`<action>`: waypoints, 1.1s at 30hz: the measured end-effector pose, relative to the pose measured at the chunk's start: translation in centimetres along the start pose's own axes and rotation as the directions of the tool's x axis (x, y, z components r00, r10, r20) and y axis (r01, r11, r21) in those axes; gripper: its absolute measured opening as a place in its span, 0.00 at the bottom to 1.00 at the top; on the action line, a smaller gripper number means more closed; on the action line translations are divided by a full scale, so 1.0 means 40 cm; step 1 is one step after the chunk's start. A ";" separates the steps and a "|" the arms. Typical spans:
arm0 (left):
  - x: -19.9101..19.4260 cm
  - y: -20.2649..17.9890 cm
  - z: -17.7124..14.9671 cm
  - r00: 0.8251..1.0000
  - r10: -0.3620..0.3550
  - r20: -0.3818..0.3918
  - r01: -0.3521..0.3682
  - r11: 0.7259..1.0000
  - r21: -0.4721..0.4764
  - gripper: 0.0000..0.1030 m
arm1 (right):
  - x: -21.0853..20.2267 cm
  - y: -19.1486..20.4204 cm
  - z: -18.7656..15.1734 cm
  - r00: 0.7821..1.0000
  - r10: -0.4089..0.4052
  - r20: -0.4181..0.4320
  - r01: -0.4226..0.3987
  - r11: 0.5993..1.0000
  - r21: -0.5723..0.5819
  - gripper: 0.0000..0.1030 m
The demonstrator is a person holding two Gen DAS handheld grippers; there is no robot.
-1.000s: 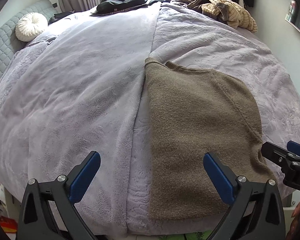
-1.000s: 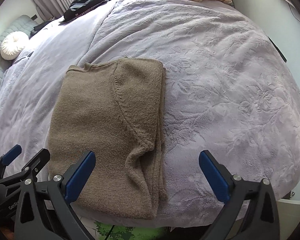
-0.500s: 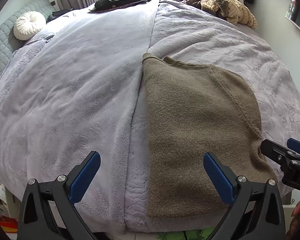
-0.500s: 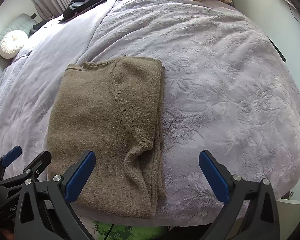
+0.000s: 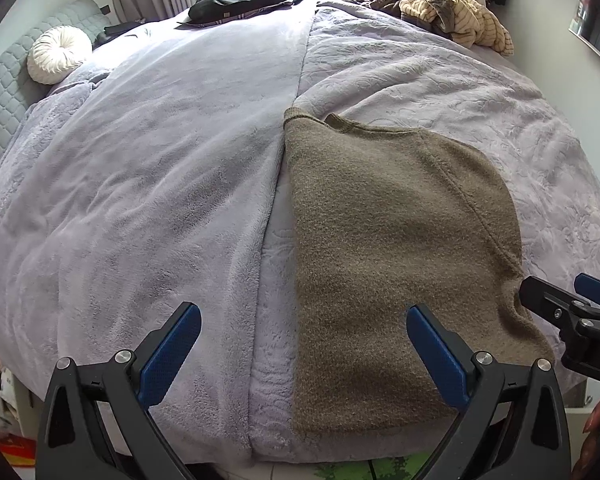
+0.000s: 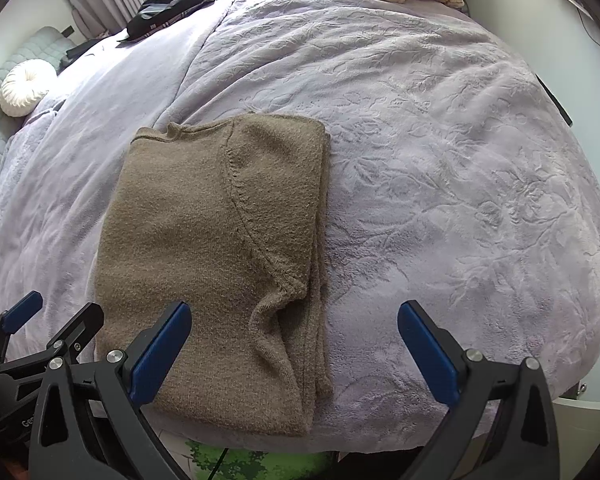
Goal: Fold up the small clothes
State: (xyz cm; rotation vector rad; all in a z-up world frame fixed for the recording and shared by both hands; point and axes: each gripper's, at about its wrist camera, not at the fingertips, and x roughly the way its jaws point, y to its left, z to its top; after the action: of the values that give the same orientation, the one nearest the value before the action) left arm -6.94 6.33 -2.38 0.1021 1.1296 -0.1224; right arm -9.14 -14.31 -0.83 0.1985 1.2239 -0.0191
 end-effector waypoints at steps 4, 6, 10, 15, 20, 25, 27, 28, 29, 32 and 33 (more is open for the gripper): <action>0.000 0.000 0.001 1.000 0.005 0.002 -0.005 1.000 0.003 1.00 | -0.001 0.000 0.000 1.000 0.000 0.000 0.000 1.000 0.002 1.00; 0.001 0.000 0.002 1.000 0.005 0.002 -0.005 1.000 0.005 1.00 | -0.001 0.002 -0.001 1.000 0.001 -0.001 -0.001 1.000 0.003 1.00; 0.003 0.001 0.000 1.000 0.007 -0.001 -0.007 1.000 0.002 1.00 | -0.001 0.002 -0.001 1.000 0.000 0.000 0.000 1.000 0.002 1.00; 0.005 0.003 -0.002 1.000 0.005 -0.005 -0.005 1.000 0.002 1.00 | -0.002 0.003 -0.002 1.000 0.001 0.000 -0.001 1.000 0.003 1.00; 0.008 0.007 -0.001 1.000 0.002 -0.007 -0.002 1.000 0.000 1.00 | -0.001 0.005 -0.003 1.000 0.001 0.000 -0.001 1.000 0.002 1.00; 0.008 0.006 -0.001 1.000 0.006 -0.005 -0.006 1.000 0.004 1.00 | -0.002 0.007 -0.005 1.000 0.000 -0.001 0.000 1.000 0.004 1.00; 0.007 0.004 -0.001 1.000 0.012 -0.002 -0.012 1.000 0.011 1.00 | -0.002 0.008 -0.005 1.000 0.000 -0.001 0.000 1.000 0.003 1.00; 0.008 0.004 -0.001 1.000 0.011 -0.004 -0.011 1.000 0.011 1.00 | -0.001 0.008 -0.005 1.000 0.000 -0.001 0.000 1.000 0.003 1.00; 0.008 0.003 -0.001 1.000 0.010 -0.004 -0.010 1.000 0.009 1.00 | -0.002 0.010 -0.007 1.000 0.001 -0.001 -0.001 1.000 0.003 1.00; 0.011 0.005 -0.001 1.000 0.003 -0.008 -0.003 1.000 0.005 1.00 | -0.002 0.015 -0.010 1.000 0.001 -0.001 -0.001 1.000 0.002 1.00; 0.013 0.005 -0.001 1.000 0.000 -0.012 0.000 1.000 0.006 1.00 | -0.002 0.016 -0.011 1.000 0.002 -0.001 -0.002 1.000 0.002 1.00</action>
State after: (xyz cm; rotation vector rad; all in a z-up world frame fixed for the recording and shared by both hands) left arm -6.73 6.49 -2.88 0.1079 1.1409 -0.1254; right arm -9.48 -13.61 -0.82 0.2014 1.2252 -0.0187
